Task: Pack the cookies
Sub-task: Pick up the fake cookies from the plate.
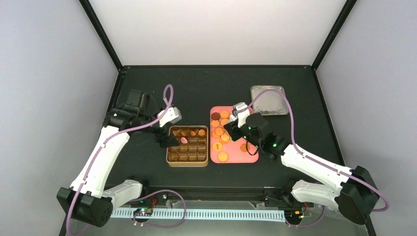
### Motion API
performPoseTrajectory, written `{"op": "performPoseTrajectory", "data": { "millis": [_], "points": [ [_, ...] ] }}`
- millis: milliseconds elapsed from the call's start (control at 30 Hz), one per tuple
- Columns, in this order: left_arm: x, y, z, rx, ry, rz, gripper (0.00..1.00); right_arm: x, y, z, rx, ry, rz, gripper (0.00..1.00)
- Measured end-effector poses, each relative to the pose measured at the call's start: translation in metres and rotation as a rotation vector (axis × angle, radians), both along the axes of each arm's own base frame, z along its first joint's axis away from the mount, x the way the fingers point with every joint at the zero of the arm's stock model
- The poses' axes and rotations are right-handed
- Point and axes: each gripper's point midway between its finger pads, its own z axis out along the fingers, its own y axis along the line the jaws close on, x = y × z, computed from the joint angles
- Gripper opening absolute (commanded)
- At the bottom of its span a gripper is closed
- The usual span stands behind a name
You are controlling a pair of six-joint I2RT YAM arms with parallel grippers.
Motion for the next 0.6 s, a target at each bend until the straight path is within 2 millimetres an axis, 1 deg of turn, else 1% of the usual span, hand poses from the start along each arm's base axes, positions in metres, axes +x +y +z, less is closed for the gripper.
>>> {"op": "performPoseTrajectory", "data": {
  "millis": [133, 400, 467, 600],
  "points": [
    [0.012, 0.015, 0.001, 0.002, -0.002, 0.076, 0.99, 0.005, 0.000, -0.005, -0.018, -0.005, -0.014, 0.35],
    [0.047, 0.066, 0.003, 0.068, -0.044, 0.324, 0.99, 0.011, 0.007, -0.018, -0.038, 0.005, -0.007, 0.40],
    [0.052, 0.076, 0.006, 0.085, -0.069, 0.369, 0.99, 0.011, 0.010, -0.021, -0.042, 0.010, -0.001, 0.41],
    [0.055, 0.088, 0.011, 0.090, -0.090, 0.416, 0.99, 0.012, 0.012, -0.025, -0.047, 0.014, 0.005, 0.44]
  ]
}}
